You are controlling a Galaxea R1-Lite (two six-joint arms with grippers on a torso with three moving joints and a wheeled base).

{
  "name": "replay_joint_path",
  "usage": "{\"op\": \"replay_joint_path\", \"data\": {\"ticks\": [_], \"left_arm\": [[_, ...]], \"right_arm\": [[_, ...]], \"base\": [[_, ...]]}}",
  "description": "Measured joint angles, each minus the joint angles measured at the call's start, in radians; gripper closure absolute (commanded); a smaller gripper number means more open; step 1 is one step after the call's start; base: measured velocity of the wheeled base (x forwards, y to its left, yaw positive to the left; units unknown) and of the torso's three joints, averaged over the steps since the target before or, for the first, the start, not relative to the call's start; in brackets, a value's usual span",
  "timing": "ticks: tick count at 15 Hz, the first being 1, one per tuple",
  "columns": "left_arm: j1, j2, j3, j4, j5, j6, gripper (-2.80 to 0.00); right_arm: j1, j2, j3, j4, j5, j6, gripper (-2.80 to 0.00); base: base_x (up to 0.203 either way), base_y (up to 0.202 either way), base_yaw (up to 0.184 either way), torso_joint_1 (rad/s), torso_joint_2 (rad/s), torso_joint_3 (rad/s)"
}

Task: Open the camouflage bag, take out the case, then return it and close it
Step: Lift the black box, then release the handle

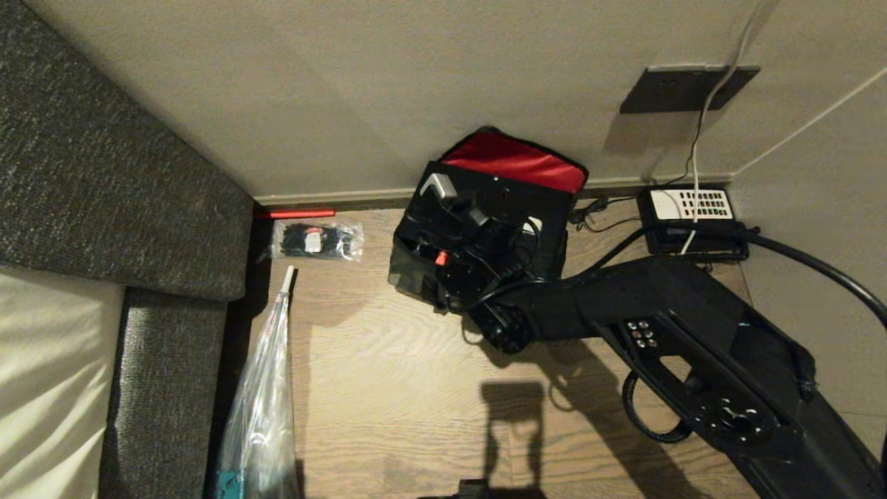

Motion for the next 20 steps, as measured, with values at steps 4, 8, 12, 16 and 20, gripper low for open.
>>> {"op": "replay_joint_path", "data": {"ticks": [4, 8, 12, 16, 20], "left_arm": [[0.0, 0.0, 0.0, 0.0, 0.0, 0.0, 0.0], [0.0, 0.0, 0.0, 0.0, 0.0, 0.0, 0.0], [0.0, 0.0, 0.0, 0.0, 0.0, 0.0, 0.0], [0.0, 0.0, 0.0, 0.0, 0.0, 0.0, 0.0], [0.0, 0.0, 0.0, 0.0, 0.0, 0.0, 0.0]], "right_arm": [[0.008, -0.045, 0.018, 0.012, 0.001, 0.003, 0.0], [0.011, -0.073, 0.032, 0.016, 0.0, 0.001, 0.0], [0.011, -0.095, 0.056, 0.022, -0.005, 0.0, 0.0], [0.011, -0.129, 0.086, 0.058, -0.018, -0.007, 0.0], [0.01, -0.167, 0.101, 0.133, -0.046, -0.008, 0.0]], "base": [[0.0, 0.0, 0.0, 0.0, 0.0, 0.0], [0.0, 0.0, 0.0, 0.0, 0.0, 0.0], [0.0, 0.0, 0.0, 0.0, 0.0, 0.0], [0.0, 0.0, 0.0, 0.0, 0.0, 0.0], [0.0, 0.0, 0.0, 0.0, 0.0, 0.0]]}}
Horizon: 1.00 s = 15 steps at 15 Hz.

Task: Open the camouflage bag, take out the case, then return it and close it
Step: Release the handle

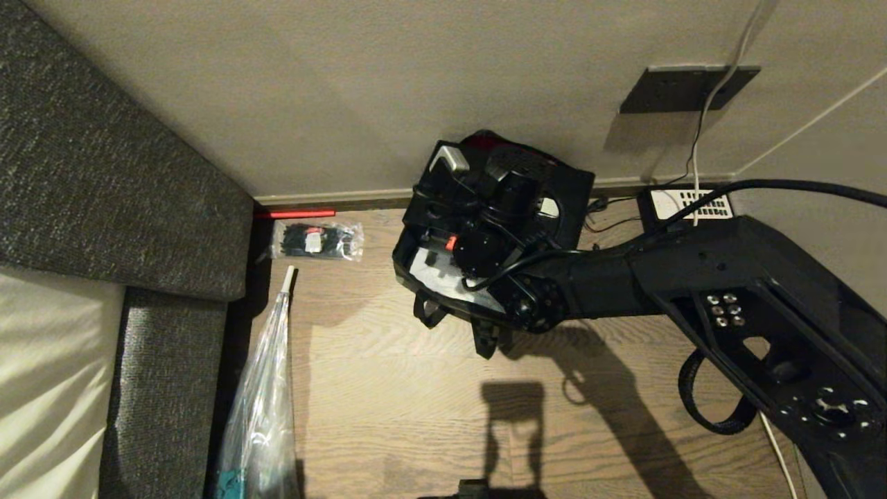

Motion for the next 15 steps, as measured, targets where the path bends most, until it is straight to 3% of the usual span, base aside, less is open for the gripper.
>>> {"op": "replay_joint_path", "data": {"ticks": [15], "left_arm": [[0.0, 0.0, 0.0, 0.0, 0.0, 0.0, 0.0]], "right_arm": [[-0.036, -0.096, 0.138, -0.069, -0.068, 0.011, 0.0]], "base": [[0.0, 0.0, 0.0, 0.0, 0.0, 0.0]]}}
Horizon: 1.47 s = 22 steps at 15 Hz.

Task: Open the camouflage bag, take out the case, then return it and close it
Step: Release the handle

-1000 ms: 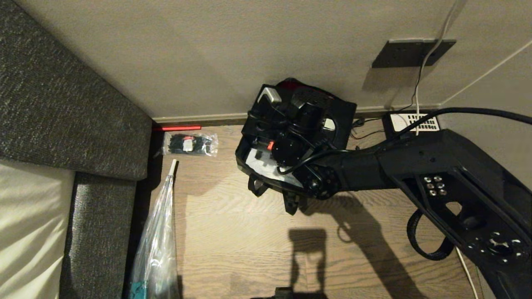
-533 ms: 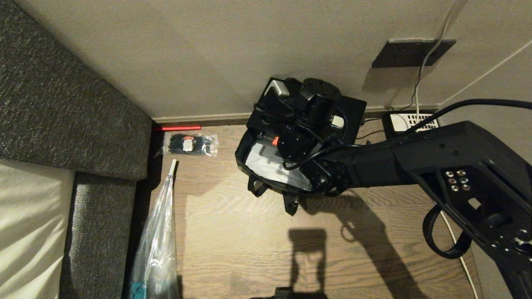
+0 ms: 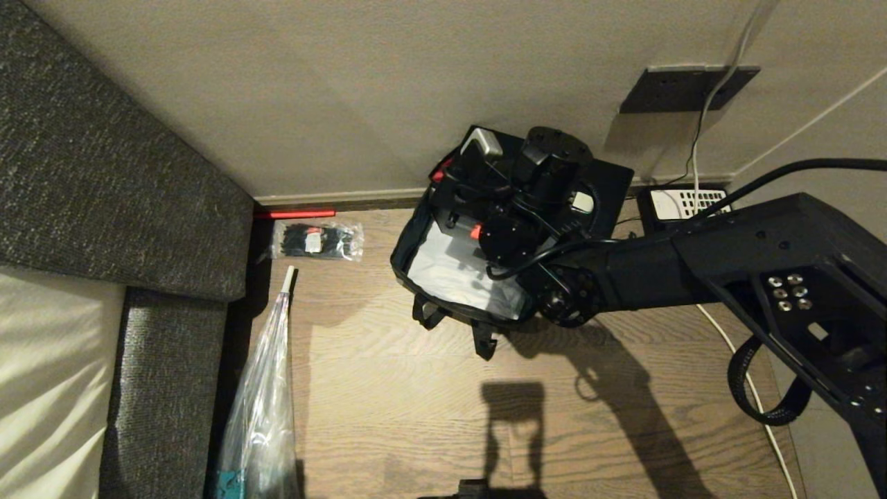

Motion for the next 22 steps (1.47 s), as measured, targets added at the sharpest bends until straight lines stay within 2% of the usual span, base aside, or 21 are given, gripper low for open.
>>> {"op": "replay_joint_path", "data": {"ticks": [22], "left_arm": [[0.0, 0.0, 0.0, 0.0, 0.0, 0.0, 0.0]], "right_arm": [[-0.091, -0.174, 0.283, -0.099, -0.001, 0.001, 0.0]], "base": [[0.0, 0.0, 0.0, 0.0, 0.0, 0.0]]}}
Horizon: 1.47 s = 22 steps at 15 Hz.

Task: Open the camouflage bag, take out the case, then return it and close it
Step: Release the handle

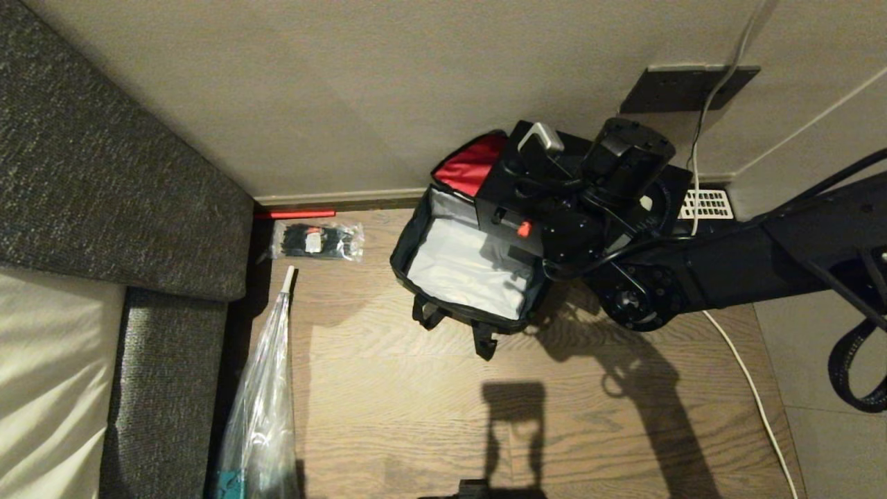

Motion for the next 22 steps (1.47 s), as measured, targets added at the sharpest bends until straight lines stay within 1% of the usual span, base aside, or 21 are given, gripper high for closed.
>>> {"op": "replay_joint_path", "data": {"ticks": [6, 9, 12, 14, 16, 18, 20, 22], "left_arm": [[0.0, 0.0, 0.0, 0.0, 0.0, 0.0, 0.0], [0.0, 0.0, 0.0, 0.0, 0.0, 0.0, 0.0], [0.0, 0.0, 0.0, 0.0, 0.0, -0.001, 0.0], [0.0, 0.0, 0.0, 0.0, 0.0, 0.0, 0.0], [0.0, 0.0, 0.0, 0.0, 0.0, 0.0, 0.0], [0.001, 0.0, 0.0, 0.0, 0.0, 0.001, 0.0], [-0.001, 0.0, 0.0, 0.0, 0.0, 0.0, 0.0], [0.0, 0.0, 0.0, 0.0, 0.0, 0.0, 0.0]], "right_arm": [[-0.027, -0.044, 0.075, -0.023, 0.0, 0.0, 0.0], [-0.065, -0.085, 0.142, -0.034, 0.001, 0.0, 0.0], [-0.153, -0.154, 0.244, -0.029, 0.003, 0.003, 0.0], [-0.232, -0.191, 0.327, -0.033, 0.012, 0.011, 0.0], [-0.309, -0.205, 0.404, -0.035, 0.018, 0.042, 0.0], [-0.355, -0.172, 0.441, -0.039, 0.024, 0.088, 0.0], [-0.384, -0.109, 0.454, -0.053, 0.027, 0.116, 0.0], [-0.407, -0.031, 0.49, -0.076, 0.046, 0.159, 0.0]], "base": [[0.0, 0.0, 0.0, 0.0, 0.0, 0.0], [0.0, 0.0, 0.0, 0.0, 0.0, 0.0], [0.0, 0.0, 0.0, 0.0, 0.0, 0.0], [0.0, 0.0, 0.0, 0.0, 0.0, 0.0], [0.0, 0.0, 0.0, 0.0, 0.0, 0.0], [0.0, 0.0, 0.0, 0.0, 0.0, 0.0], [0.0, 0.0, 0.0, 0.0, 0.0, 0.0], [0.0, 0.0, 0.0, 0.0, 0.0, 0.0]]}}
